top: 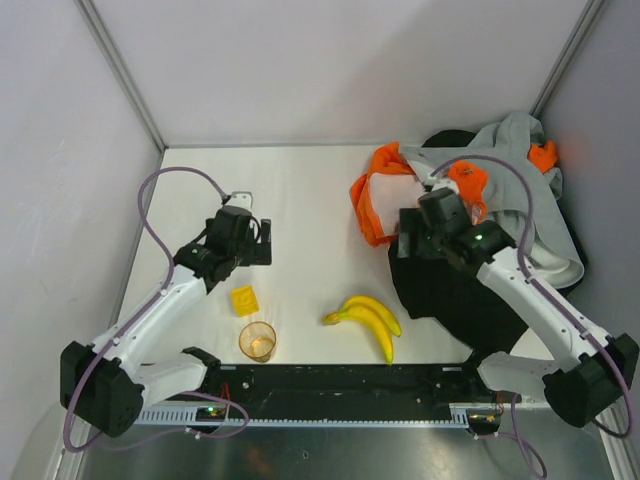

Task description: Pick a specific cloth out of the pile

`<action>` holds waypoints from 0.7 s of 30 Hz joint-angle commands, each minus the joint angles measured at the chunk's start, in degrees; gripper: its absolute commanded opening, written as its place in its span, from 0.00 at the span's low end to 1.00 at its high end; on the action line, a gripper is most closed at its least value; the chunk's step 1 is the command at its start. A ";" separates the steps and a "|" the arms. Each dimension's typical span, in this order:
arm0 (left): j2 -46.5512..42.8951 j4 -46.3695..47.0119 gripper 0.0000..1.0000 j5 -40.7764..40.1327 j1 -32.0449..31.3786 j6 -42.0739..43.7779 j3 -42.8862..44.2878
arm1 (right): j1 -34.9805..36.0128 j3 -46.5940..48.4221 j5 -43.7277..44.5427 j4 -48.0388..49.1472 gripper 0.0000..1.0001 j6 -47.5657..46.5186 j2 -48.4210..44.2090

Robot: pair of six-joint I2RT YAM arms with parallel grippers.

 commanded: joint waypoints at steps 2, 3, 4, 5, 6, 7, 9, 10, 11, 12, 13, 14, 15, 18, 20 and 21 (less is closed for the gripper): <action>0.94 1.92 1.00 0.10 -0.26 -1.62 1.91 | 10.74 -1.14 17.80 -6.22 0.99 6.83 5.38; 0.60 1.93 0.99 0.05 -0.26 -1.71 1.72 | 12.40 -1.16 19.72 -6.96 0.99 7.90 6.92; 0.11 1.97 0.99 0.03 -0.26 -1.70 1.45 | 13.93 -1.17 21.38 -7.81 0.99 9.09 8.09; -0.30 2.04 1.00 0.10 -0.26 -1.75 1.27 | 14.96 -1.17 22.39 -8.42 0.99 10.00 9.47; -0.64 2.07 1.00 0.19 -0.26 -1.81 1.09 | 15.74 -1.18 23.16 -9.16 0.99 11.24 10.42; -0.94 2.17 0.99 0.18 -0.26 -1.80 0.91 | 16.22 -1.18 23.67 -9.97 0.99 12.13 11.47; -1.35 2.23 1.00 -0.02 -0.26 -1.79 0.78 | 16.71 -1.18 24.78 -11.52 0.99 13.82 12.58; -1.43 2.21 1.00 -0.09 -0.26 -1.79 0.76 | 16.71 -1.18 25.41 -12.21 0.99 14.56 12.77; -1.47 2.24 1.00 -0.13 -0.26 -1.79 0.70 | 16.61 -1.18 25.76 -12.86 0.99 15.06 12.38; -1.49 2.26 1.00 -0.11 -0.26 -1.79 0.72 | 16.39 -1.18 25.94 -13.27 0.99 15.58 11.35; -1.50 2.27 1.00 -0.09 -0.26 -1.79 0.73 | 16.06 -1.18 25.59 -13.47 0.99 15.83 10.30; -1.50 2.27 1.00 -0.09 -0.26 -1.75 0.73 | 15.59 -1.22 25.15 -13.49 0.99 15.92 8.60; -1.55 2.23 1.00 -0.13 -0.26 -1.73 0.73 | 15.00 -1.33 24.23 -13.15 0.99 15.87 7.04; -1.74 2.19 1.00 -0.33 -0.26 -1.64 0.80 | 12.03 -3.20 20.90 -11.37 0.99 15.18 0.43; -1.99 2.28 1.00 -0.30 -0.26 -1.62 0.75 | 8.06 -5.77 16.79 -9.10 0.99 14.28 -4.24; -2.14 2.28 1.00 -0.28 -0.26 -1.62 0.74 | 5.08 -7.61 13.72 -7.70 0.99 13.52 -6.37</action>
